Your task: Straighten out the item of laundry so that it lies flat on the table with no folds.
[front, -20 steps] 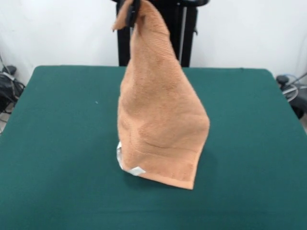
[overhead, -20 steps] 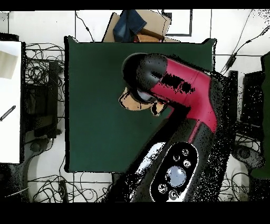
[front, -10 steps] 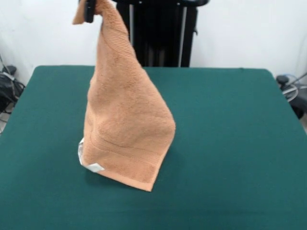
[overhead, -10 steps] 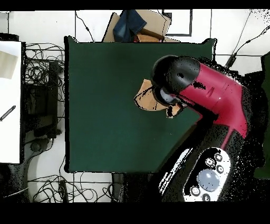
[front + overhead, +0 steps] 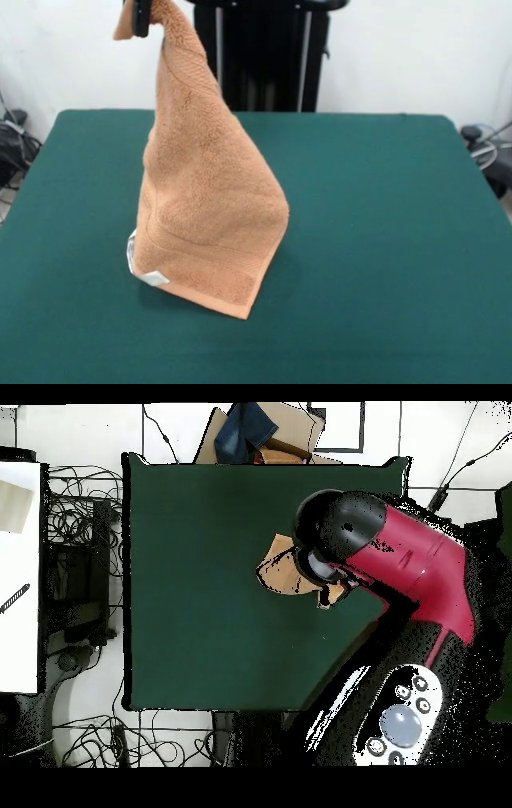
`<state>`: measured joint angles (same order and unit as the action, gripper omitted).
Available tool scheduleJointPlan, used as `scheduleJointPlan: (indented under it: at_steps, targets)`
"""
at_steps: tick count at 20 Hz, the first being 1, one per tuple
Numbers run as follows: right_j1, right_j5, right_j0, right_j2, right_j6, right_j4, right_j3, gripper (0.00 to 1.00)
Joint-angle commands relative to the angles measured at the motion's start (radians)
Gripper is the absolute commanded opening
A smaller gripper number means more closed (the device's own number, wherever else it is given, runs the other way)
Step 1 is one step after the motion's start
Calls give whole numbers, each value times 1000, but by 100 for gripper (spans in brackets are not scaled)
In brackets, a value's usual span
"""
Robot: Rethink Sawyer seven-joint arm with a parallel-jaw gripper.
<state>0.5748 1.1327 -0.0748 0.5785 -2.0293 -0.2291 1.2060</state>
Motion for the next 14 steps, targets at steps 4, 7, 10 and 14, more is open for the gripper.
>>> scheduleJointPlan:
  at_steps: [4,7,10,14]
  targets:
    - [-24,-71,18,-83,-71,68,41,0]
    - [-16,-81,9,-86,-59,67,62,0]
    - [-19,-122,-33,-95,2,85,62,0]
    - [-27,-135,-101,-130,82,105,33,0]
